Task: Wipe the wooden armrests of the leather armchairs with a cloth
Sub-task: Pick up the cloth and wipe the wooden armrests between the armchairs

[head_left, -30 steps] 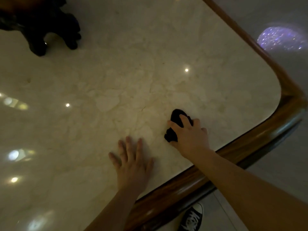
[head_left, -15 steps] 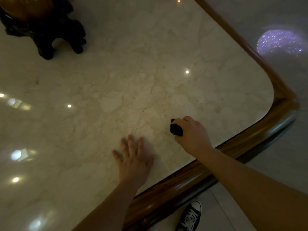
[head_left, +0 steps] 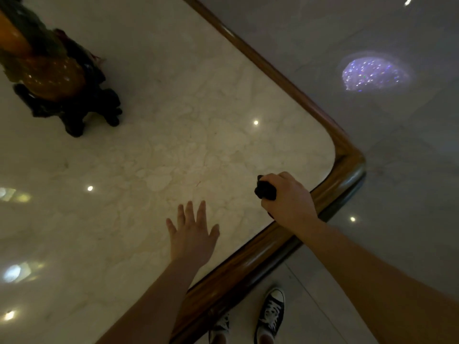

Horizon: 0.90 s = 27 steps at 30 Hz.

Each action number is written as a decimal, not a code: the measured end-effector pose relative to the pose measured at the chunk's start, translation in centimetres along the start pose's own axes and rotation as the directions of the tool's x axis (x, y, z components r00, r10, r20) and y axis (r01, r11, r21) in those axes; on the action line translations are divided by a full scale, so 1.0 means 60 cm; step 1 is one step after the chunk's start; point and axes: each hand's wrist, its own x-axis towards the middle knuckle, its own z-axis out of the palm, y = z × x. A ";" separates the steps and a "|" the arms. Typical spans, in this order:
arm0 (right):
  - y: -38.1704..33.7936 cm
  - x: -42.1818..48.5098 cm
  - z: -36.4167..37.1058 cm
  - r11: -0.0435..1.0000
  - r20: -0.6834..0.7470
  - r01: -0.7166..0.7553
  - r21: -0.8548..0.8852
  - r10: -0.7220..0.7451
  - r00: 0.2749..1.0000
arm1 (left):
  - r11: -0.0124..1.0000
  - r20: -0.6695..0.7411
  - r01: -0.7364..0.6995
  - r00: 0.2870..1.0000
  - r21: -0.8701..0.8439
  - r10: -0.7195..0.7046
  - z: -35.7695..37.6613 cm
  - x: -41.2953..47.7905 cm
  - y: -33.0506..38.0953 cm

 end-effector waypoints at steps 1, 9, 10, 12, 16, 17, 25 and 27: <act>-0.002 -0.012 -0.019 1.000 -0.013 -0.017 0.009 0.017 1.000 | 1.000 -0.025 -0.023 0.999 0.006 0.023 -0.016 -0.012 0.009; -0.002 -0.104 -0.158 0.991 -0.075 -0.095 0.091 0.102 0.992 | 0.990 -0.141 -0.140 0.980 0.022 0.142 -0.136 -0.096 0.092; 0.002 -0.115 -0.172 0.990 -0.081 -0.100 0.095 0.108 0.991 | 0.987 -0.155 -0.157 0.975 0.026 0.159 -0.147 -0.103 0.103; 0.009 -0.138 -0.200 0.988 -0.083 -0.119 0.100 0.128 0.988 | 0.980 -0.165 -0.195 0.966 0.043 0.199 -0.166 -0.112 0.128; 0.026 -0.185 -0.242 0.972 -0.105 -0.191 0.136 0.206 0.973 | 0.946 -0.178 -0.312 0.930 0.089 0.323 -0.195 -0.122 0.176; 0.030 -0.198 -0.249 0.966 -0.129 -0.216 0.142 0.235 0.963 | 0.930 -0.188 -0.353 0.911 0.102 0.367 -0.201 -0.124 0.187; 0.019 -0.321 -0.257 0.878 -0.270 -0.438 0.196 0.477 0.836 | 0.782 -0.147 -0.605 0.769 0.149 0.622 -0.231 -0.141 0.233; 0.010 -0.359 -0.249 0.848 -0.309 -0.471 0.243 0.528 0.791 | 0.732 -0.124 -0.661 0.722 0.167 0.681 -0.235 -0.155 0.241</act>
